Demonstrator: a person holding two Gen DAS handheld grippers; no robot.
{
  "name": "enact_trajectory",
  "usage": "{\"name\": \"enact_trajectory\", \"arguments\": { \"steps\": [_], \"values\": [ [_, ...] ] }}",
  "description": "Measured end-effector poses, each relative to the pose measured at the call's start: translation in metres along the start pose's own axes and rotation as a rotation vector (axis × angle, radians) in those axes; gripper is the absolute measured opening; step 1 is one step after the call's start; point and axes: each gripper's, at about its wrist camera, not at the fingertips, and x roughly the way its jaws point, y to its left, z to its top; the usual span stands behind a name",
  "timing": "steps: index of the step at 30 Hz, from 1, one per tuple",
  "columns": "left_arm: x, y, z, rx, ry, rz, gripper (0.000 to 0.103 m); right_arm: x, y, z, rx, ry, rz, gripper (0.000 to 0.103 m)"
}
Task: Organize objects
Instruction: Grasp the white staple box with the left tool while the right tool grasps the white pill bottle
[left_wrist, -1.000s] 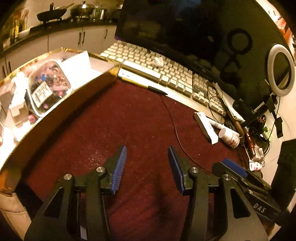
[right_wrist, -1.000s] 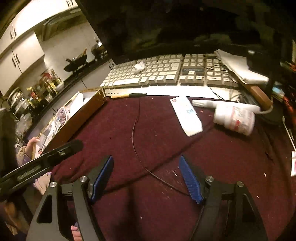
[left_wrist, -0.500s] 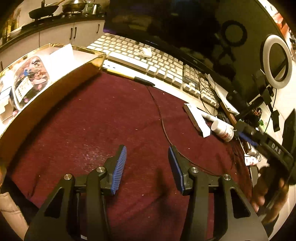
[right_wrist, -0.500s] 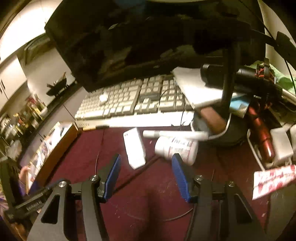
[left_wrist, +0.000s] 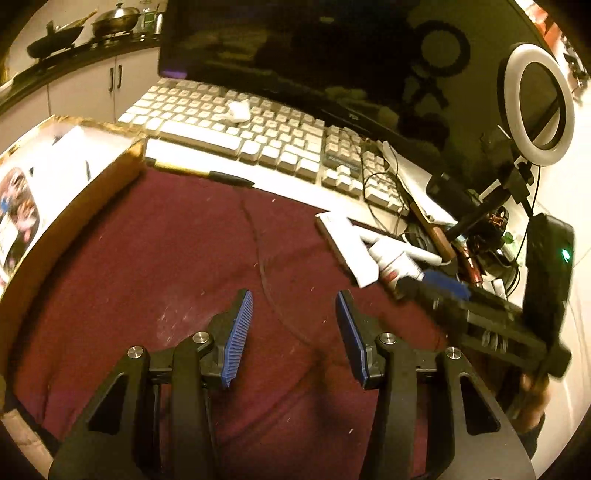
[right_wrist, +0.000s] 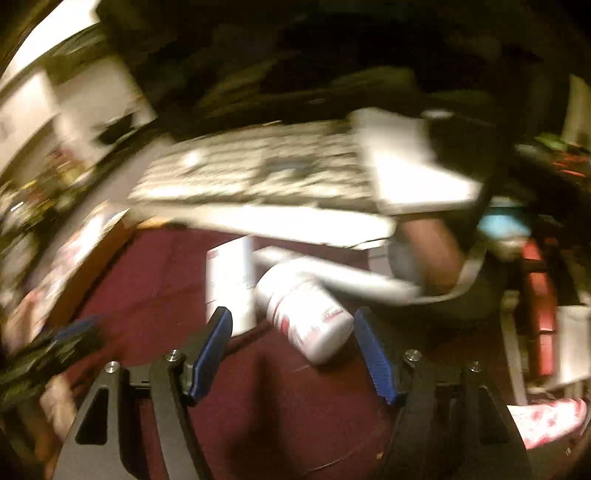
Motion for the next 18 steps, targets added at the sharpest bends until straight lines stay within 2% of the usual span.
{"name": "enact_trajectory", "arguments": {
  "steps": [3,5,8,9,10,11,15,18],
  "values": [
    [0.008,-0.006,0.009,0.009,0.004,0.013,0.047,-0.005,0.005,0.001,-0.018,-0.027,-0.052,0.069],
    [0.017,-0.009,0.016,0.004,0.020,0.021,0.047,-0.003,-0.001,0.006,0.034,-0.036,-0.042,0.069],
    [0.027,-0.013,0.023,-0.001,0.043,0.026,0.047,0.017,-0.003,0.010,0.062,0.035,-0.052,0.067],
    [0.029,-0.014,0.024,-0.003,0.045,0.025,0.047,0.021,-0.003,0.009,0.055,0.053,-0.049,0.063],
    [0.031,-0.015,0.025,-0.006,0.045,0.027,0.047,0.023,-0.001,0.006,0.050,0.058,-0.054,0.042],
    [0.034,-0.016,0.026,-0.007,0.047,0.031,0.047,0.022,-0.002,0.003,0.058,0.054,-0.055,0.036],
    [0.053,-0.028,0.033,-0.014,0.084,0.030,0.047,0.011,-0.013,-0.006,0.101,0.008,-0.099,0.035],
    [0.069,-0.043,0.041,0.013,0.109,0.021,0.047,0.009,-0.020,-0.007,0.130,0.010,-0.079,0.035]
  ]
}}
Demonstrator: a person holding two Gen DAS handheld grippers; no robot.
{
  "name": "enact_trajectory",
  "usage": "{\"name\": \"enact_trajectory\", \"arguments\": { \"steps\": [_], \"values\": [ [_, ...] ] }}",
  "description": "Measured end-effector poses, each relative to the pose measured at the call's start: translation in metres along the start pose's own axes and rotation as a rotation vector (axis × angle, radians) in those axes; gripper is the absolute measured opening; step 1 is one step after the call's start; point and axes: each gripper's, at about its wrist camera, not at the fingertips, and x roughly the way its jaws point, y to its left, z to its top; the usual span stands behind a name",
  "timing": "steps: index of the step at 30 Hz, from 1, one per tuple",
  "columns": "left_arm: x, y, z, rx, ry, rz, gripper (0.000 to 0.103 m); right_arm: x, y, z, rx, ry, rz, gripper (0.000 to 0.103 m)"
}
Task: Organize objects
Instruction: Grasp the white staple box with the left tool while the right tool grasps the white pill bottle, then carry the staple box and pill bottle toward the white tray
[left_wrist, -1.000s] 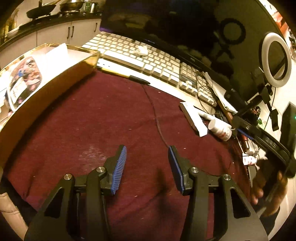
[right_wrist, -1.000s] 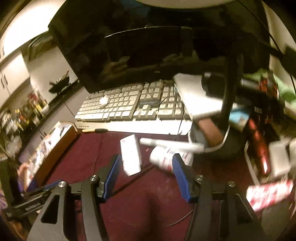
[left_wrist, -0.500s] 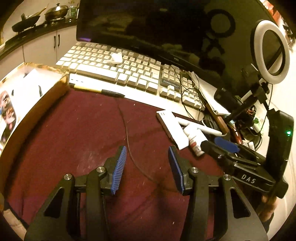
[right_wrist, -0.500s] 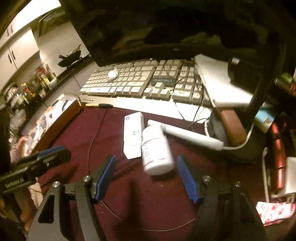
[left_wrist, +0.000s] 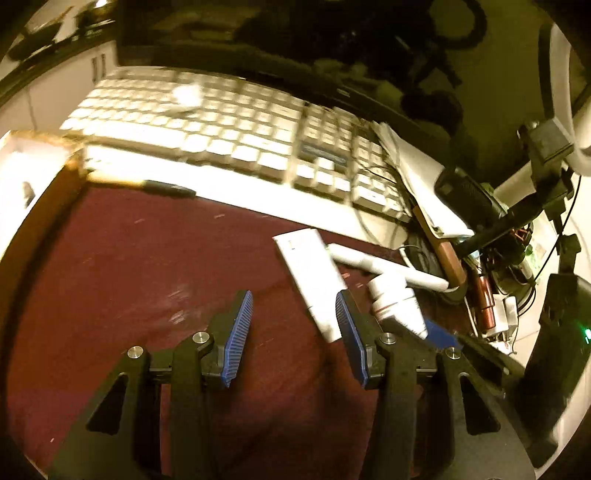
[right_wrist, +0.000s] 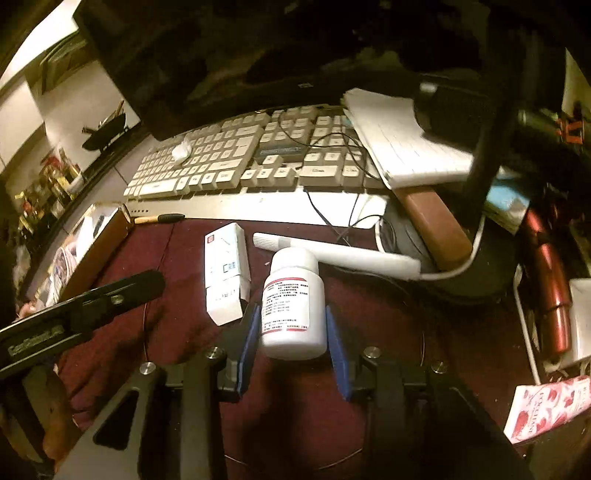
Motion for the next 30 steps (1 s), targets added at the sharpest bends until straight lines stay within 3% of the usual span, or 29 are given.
{"name": "enact_trajectory", "arguments": {
  "steps": [4,7,9,11,19,23,27,30],
  "values": [
    [0.020,-0.020,0.015,0.021,0.010,0.069,0.047,0.002,0.000,0.000,-0.003,0.017,-0.001,0.036],
    [0.050,-0.032,0.020,0.095,0.081,0.144,0.047,0.002,0.001,-0.001,-0.005,0.017,-0.009,0.036],
    [0.051,-0.035,0.016,0.146,0.040,0.190,0.037,0.002,0.001,-0.002,-0.004,0.015,-0.008,0.036],
    [0.044,-0.025,0.011,0.110,0.035,0.140,0.030,0.002,0.001,-0.002,-0.006,0.015,-0.009,0.036],
    [-0.011,0.016,-0.042,0.027,0.022,0.042,0.029,-0.001,-0.003,-0.002,0.022,-0.009,0.049,0.036],
    [-0.025,0.031,-0.050,-0.017,0.006,-0.004,0.029,0.003,-0.005,0.004,0.067,-0.009,0.096,0.036],
    [-0.028,0.047,-0.054,-0.099,0.041,-0.082,0.029,-0.011,-0.003,0.007,0.093,-0.091,0.138,0.035],
    [-0.047,0.047,-0.055,-0.073,-0.002,-0.100,0.029,-0.016,-0.003,0.008,0.153,-0.090,0.181,0.035]
  ]
}}
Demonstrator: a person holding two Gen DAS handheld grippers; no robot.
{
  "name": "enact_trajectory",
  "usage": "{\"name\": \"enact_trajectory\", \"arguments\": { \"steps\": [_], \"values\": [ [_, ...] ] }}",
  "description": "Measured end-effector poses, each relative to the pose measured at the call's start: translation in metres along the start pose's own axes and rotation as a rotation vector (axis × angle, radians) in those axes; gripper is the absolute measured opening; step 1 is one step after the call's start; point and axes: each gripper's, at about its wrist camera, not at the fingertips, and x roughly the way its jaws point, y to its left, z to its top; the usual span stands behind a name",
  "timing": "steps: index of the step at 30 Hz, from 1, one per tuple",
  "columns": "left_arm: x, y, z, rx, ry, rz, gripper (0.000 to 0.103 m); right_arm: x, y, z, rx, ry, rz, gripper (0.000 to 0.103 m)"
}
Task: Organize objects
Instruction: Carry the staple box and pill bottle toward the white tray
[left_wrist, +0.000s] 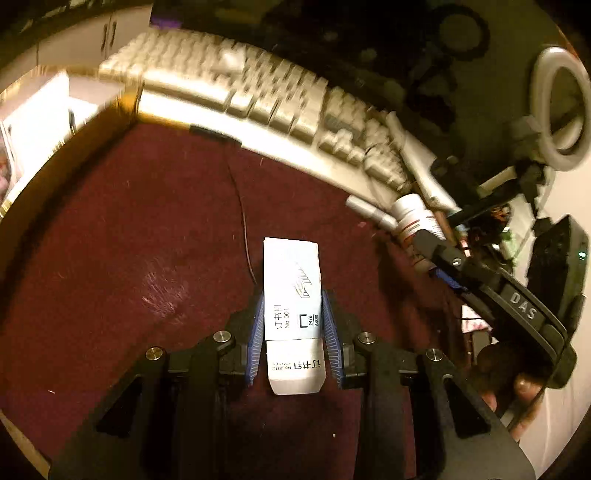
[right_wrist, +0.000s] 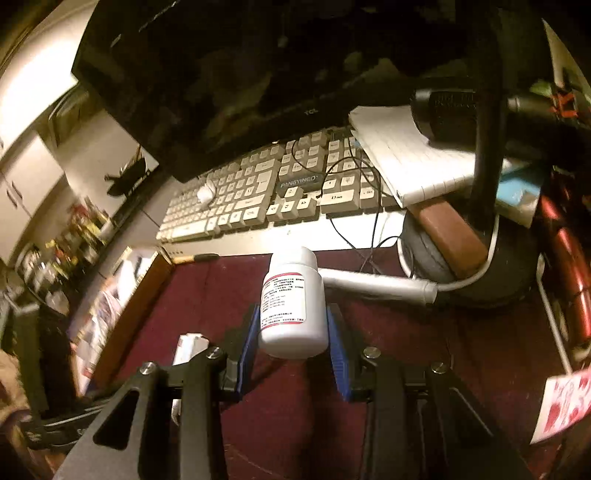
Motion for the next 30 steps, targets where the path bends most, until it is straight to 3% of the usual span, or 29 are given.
{"name": "enact_trajectory", "arguments": {
  "steps": [2,5,7,14,18,25,28,30],
  "values": [
    [-0.009,0.002,0.003,-0.003,-0.048,0.005,0.029,-0.002,0.007,-0.004,0.003,-0.020,0.021,0.035],
    [-0.018,0.009,0.004,-0.021,-0.043,-0.036,0.029,0.008,0.021,-0.010,0.028,0.014,0.050,0.035],
    [-0.029,0.014,0.002,-0.011,-0.093,-0.003,0.029,0.010,0.038,-0.013,-0.006,0.015,0.067,0.035],
    [-0.041,0.033,0.005,-0.041,-0.118,0.004,0.029,0.011,0.084,-0.019,-0.109,-0.007,0.075,0.035],
    [-0.053,0.047,0.007,-0.076,-0.134,0.002,0.029,0.022,0.091,-0.022,-0.092,0.042,0.100,0.035],
    [-0.081,0.070,0.010,-0.115,-0.212,0.030,0.029,0.028,0.128,-0.024,-0.166,0.042,0.141,0.035],
    [-0.088,0.080,0.014,-0.143,-0.200,0.032,0.029,0.034,0.144,-0.025,-0.181,0.058,0.164,0.035],
    [-0.101,0.089,0.015,-0.158,-0.242,0.041,0.029,0.036,0.154,-0.022,-0.176,0.073,0.196,0.035]
  ]
}}
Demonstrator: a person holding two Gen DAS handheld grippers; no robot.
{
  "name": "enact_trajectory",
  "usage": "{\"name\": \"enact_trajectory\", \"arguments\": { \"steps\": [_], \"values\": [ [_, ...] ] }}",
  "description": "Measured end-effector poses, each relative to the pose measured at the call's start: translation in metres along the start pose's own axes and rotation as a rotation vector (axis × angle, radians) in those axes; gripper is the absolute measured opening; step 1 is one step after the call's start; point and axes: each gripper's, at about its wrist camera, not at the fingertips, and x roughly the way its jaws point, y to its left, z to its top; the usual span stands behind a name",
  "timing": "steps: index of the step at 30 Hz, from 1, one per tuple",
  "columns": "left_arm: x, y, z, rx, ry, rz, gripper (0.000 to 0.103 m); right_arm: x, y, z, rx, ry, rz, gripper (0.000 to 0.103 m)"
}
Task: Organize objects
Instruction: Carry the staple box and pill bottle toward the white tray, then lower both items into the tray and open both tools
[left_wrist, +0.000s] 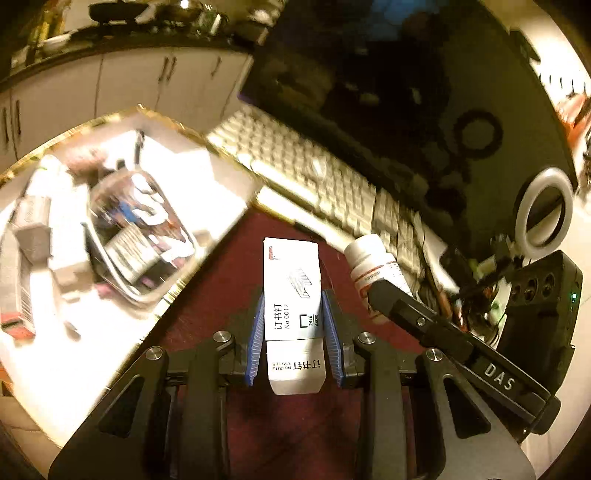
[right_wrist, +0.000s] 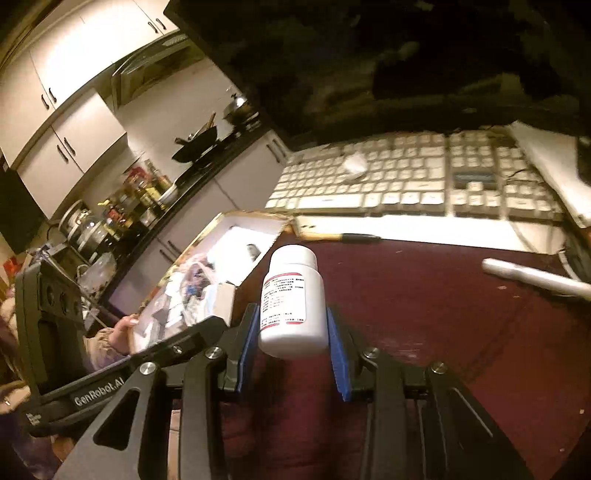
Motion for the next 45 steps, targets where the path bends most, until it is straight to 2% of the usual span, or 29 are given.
{"name": "enact_trajectory", "arguments": {
  "steps": [4,6,8,10,13,15,17,20,22,26,29,31,35,39,43,45],
  "values": [
    [-0.019,0.021,0.006,-0.021,-0.053,0.044,0.029,0.005,0.033,0.009,-0.066,-0.005,0.032,0.035],
    [-0.022,0.032,0.009,-0.038,-0.049,0.071,0.029,0.009,0.047,0.005,-0.110,-0.013,0.043,0.035],
    [-0.029,0.048,0.015,-0.069,-0.069,0.072,0.029,0.021,0.054,0.002,-0.093,0.016,0.060,0.035],
    [-0.036,0.059,0.020,-0.077,-0.084,0.111,0.029,0.034,0.064,-0.001,-0.096,0.044,0.099,0.035],
    [-0.054,0.089,0.027,-0.097,-0.137,0.152,0.029,0.051,0.080,0.000,-0.121,0.076,0.113,0.035],
    [-0.059,0.110,0.031,-0.135,-0.135,0.211,0.029,0.061,0.088,-0.001,-0.139,0.096,0.107,0.035],
    [-0.067,0.131,0.033,-0.178,-0.150,0.227,0.029,0.071,0.094,0.000,-0.132,0.119,0.126,0.035],
    [-0.070,0.146,0.028,-0.206,-0.129,0.245,0.029,0.089,0.107,-0.006,-0.149,0.157,0.135,0.035],
    [-0.076,0.147,0.020,-0.211,-0.131,0.237,0.029,0.098,0.118,-0.012,-0.174,0.186,0.173,0.035],
    [-0.077,0.140,0.012,-0.200,-0.101,0.233,0.029,0.109,0.136,-0.029,-0.228,0.245,0.182,0.035],
    [-0.064,0.130,0.010,-0.168,-0.050,0.256,0.029,0.114,0.145,-0.041,-0.285,0.248,0.122,0.035],
    [-0.061,0.133,0.011,-0.185,-0.027,0.241,0.029,0.121,0.146,-0.045,-0.274,0.264,0.072,0.035],
    [-0.058,0.136,0.011,-0.187,-0.010,0.258,0.029,0.125,0.147,-0.053,-0.313,0.247,0.013,0.035],
    [-0.052,0.137,0.010,-0.173,0.009,0.265,0.030,0.121,0.145,-0.058,-0.288,0.209,0.013,0.035],
    [-0.040,0.134,0.006,-0.128,0.027,0.313,0.030,0.120,0.147,-0.062,-0.287,0.176,0.017,0.036],
    [-0.038,0.138,0.004,-0.140,0.035,0.290,0.036,0.118,0.146,-0.062,-0.283,0.174,0.032,0.036]
  ]
}}
